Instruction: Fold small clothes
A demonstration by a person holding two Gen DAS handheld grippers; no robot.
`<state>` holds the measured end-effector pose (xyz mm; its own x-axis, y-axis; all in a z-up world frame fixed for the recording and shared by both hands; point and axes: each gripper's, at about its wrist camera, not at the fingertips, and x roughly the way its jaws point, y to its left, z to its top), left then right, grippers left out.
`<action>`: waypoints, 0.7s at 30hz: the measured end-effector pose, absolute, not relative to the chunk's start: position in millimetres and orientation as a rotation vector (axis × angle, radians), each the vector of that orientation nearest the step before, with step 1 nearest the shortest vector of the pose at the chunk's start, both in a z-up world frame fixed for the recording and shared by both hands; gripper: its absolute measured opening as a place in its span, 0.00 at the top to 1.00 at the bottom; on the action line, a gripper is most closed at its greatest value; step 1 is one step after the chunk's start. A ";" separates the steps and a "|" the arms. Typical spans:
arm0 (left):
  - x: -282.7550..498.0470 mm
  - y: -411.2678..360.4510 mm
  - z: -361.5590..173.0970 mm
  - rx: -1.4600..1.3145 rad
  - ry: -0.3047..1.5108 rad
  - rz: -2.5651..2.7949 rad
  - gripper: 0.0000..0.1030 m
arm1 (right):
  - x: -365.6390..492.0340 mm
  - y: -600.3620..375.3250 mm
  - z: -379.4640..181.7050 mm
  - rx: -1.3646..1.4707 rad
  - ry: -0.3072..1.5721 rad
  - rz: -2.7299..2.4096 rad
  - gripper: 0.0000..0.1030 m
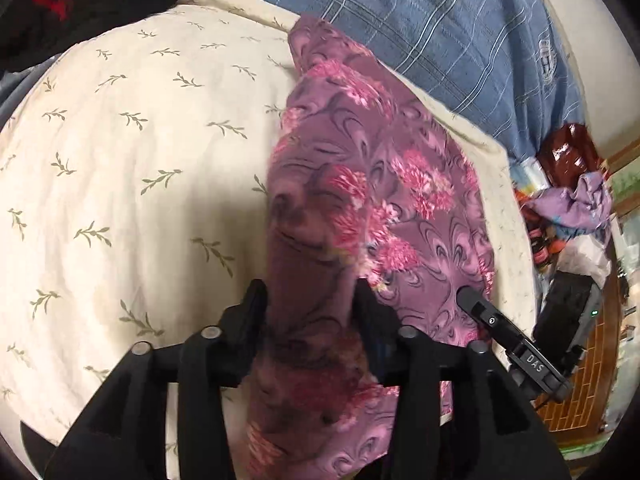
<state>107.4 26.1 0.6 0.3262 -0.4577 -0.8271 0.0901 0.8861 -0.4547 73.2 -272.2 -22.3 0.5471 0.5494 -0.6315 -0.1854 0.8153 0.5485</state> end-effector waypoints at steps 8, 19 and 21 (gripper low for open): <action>109.8 21.6 8.2 -0.319 1.174 -0.397 0.49 | 81.1 -278.9 -17.4 0.520 0.930 0.428 0.55; 203.9 -9.8 22.4 -0.248 1.188 -0.360 0.41 | 164.8 -293.6 -18.7 0.731 0.947 0.366 0.57; 212.9 -11.9 27.4 -0.299 1.172 -0.386 0.48 | 171.1 -282.1 0.2 0.633 0.911 0.392 0.81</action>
